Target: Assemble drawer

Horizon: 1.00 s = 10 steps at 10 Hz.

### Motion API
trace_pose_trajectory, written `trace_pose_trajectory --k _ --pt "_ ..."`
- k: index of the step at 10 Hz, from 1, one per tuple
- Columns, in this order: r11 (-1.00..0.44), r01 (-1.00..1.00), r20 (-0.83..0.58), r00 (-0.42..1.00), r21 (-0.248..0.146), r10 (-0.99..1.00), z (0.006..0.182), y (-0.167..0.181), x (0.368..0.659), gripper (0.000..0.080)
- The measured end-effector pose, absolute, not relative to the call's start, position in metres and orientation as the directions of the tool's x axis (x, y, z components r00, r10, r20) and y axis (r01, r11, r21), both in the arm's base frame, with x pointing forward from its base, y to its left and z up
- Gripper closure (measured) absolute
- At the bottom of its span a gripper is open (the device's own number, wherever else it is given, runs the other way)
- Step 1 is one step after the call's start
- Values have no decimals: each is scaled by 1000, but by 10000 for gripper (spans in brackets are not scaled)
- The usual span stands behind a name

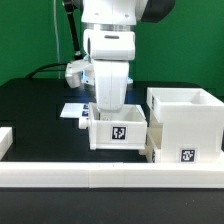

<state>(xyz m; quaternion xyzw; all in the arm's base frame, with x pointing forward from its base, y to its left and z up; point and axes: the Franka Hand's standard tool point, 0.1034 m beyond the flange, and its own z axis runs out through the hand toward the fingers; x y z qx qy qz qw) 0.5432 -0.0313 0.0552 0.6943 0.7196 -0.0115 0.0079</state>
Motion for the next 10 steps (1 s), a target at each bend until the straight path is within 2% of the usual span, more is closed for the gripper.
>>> trace_pose_trajectory --k 3,8,10 --pt "33 999 -29 -34 -38 999 55 -31 540 758" --pt "37 999 -23 -37 -24 999 62 -16 551 757" --pt "36 999 -20 -37 -28 999 60 -25 549 757"
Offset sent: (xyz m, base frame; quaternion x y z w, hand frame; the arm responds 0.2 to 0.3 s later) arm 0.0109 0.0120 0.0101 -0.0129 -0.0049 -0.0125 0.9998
